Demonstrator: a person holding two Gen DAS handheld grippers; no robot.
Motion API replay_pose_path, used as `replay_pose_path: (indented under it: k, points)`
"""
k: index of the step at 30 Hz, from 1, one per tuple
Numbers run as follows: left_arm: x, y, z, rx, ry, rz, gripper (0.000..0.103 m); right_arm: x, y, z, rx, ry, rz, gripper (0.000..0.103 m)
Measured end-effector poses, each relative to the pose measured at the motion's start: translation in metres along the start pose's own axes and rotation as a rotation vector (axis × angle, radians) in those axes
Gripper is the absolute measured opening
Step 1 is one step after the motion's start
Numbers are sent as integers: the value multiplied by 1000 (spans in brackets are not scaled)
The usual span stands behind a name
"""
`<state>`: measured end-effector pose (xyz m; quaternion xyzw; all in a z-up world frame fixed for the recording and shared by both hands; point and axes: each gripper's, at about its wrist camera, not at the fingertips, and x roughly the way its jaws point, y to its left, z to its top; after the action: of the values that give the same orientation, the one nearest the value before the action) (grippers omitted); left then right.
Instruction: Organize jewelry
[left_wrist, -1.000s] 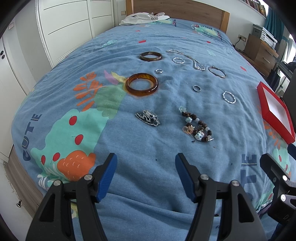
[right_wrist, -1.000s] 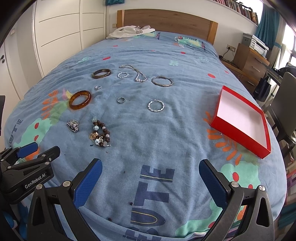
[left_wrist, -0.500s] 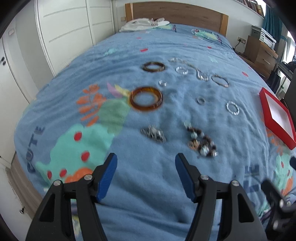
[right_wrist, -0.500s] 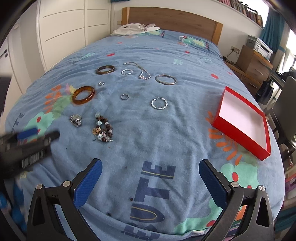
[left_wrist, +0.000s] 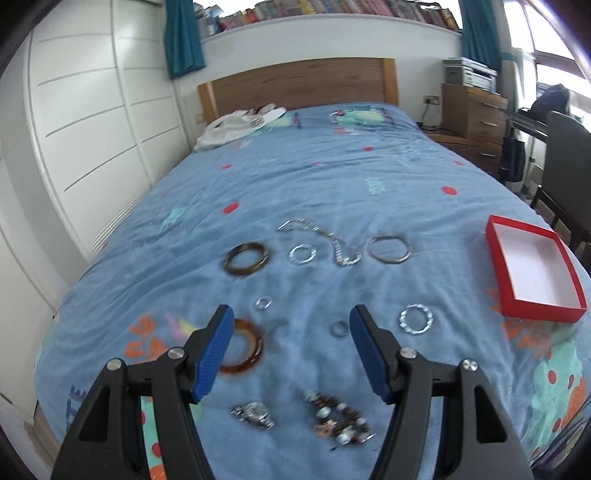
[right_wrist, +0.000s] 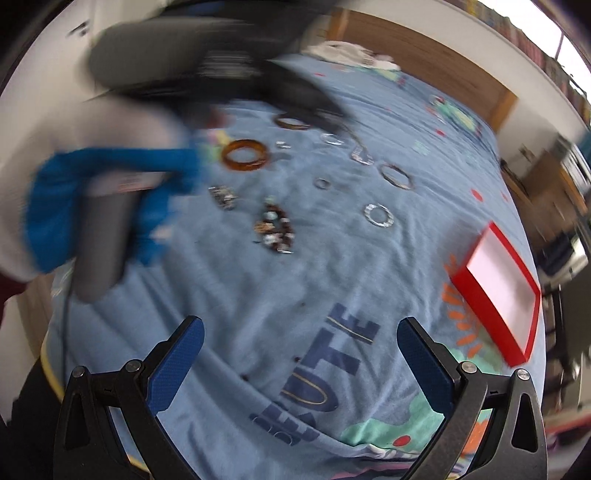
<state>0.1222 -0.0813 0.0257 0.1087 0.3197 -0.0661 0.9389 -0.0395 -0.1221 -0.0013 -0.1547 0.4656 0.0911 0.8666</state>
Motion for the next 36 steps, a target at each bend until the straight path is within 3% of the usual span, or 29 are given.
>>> replay_pose_path:
  k: [13, 36]
  points:
    - [-24, -45, 24, 78, -98, -72, 63, -18, 36, 2, -139, 7, 54, 102]
    - [-36, -52, 26, 79, -116, -93, 63, -23, 44, 6, -157, -6, 48, 102]
